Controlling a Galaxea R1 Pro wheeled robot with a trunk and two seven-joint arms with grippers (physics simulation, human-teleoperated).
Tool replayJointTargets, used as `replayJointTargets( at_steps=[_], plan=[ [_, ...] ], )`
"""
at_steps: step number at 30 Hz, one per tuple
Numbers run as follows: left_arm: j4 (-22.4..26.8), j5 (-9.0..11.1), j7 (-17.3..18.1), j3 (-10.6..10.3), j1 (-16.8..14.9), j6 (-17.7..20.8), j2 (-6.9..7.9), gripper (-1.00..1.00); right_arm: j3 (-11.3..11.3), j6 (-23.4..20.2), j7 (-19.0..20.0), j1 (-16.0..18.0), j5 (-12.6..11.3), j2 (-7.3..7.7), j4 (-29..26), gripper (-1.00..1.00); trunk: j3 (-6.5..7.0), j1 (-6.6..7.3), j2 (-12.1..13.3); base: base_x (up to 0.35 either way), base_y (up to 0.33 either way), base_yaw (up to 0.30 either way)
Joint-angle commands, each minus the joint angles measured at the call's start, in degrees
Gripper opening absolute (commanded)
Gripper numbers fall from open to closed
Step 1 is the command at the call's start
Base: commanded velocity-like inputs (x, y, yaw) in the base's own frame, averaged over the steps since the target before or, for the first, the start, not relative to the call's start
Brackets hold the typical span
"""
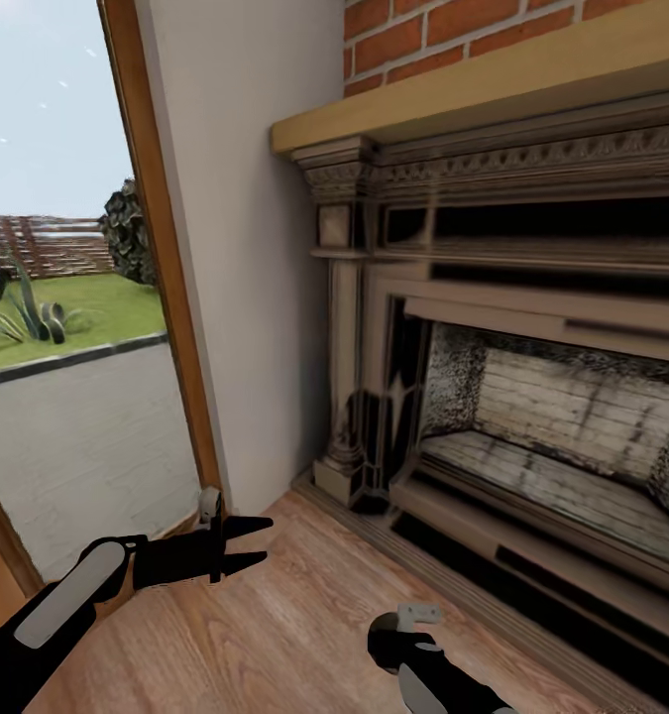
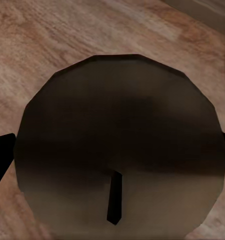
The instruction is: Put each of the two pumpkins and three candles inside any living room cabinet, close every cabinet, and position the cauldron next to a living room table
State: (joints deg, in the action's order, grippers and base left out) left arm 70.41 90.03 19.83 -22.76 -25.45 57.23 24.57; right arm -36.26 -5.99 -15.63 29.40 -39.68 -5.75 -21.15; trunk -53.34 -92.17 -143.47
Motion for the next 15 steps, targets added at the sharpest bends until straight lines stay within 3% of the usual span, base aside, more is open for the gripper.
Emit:
replayJointTargets(
  at_steps=[1,11,15],
  plan=[
    [0.0,-0.4,0.5,-0.1,0.0,0.0,0.05,1.0,-0.5,-0.3,-0.5,0.1,-0.3,0.03,-0.1,-1.0,0.21,0.03,0.0,-0.001,0.0,-0.202],
    [0.0,-0.4,0.5,-0.1,0.0,-0.1,0.01,1.0,-0.4,-0.5,-0.5,0.1,-0.4,0.13,-0.2,-1.0,2.48,0.29,0.1,0.0,0.0,-0.028],
    [0.0,-0.4,0.5,-0.1,0.0,-0.1,-0.1,1.0,-0.2,-3.0,-0.5,0.1,-0.5,0.24,-0.3,-1.0,3.37,0.4,0.2,0.0,0.0,0.0]
  ],
)
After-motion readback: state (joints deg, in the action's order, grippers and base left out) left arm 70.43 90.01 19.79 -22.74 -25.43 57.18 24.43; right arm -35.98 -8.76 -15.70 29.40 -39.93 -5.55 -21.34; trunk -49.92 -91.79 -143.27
